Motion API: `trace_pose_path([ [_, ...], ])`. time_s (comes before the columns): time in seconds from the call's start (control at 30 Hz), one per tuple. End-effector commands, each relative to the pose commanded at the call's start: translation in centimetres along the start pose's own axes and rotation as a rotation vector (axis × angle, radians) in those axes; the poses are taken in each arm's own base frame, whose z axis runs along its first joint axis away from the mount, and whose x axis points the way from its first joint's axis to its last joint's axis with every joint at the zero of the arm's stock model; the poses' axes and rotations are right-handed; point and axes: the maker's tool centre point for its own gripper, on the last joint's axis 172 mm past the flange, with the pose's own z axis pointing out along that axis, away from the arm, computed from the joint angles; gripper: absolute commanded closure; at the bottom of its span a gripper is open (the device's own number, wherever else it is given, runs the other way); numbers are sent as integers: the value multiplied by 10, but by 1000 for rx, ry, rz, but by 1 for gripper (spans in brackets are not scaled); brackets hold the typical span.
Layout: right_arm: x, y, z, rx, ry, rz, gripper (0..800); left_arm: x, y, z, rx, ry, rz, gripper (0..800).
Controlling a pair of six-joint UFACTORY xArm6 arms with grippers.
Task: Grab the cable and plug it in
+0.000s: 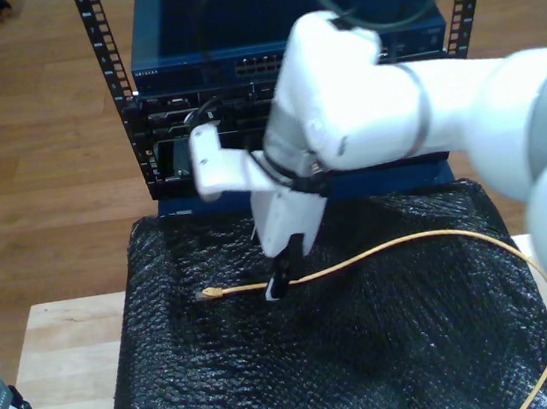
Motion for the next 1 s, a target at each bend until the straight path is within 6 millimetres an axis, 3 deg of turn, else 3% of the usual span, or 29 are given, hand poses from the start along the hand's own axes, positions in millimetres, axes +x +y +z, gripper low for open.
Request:
trace_pose_path([
  [0.17,10,12,23,5,-49,50,4,0,0,0,1,-1,0,1],
  [0.5,9,39,48,-36,-148,139,10,-1,-1,0,1,-1,-16,1],
  [0.63,18,48,57,-60,-178,136,14,0,-1,0,1,-1,-15,1],
  [0.83,32,57,62,-73,-173,135,39,0,-1,0,1,-1,-15,1],
  [1.0,37,53,72,-65,-183,123,53,0,-1,0,1,-1,-15,1],
])
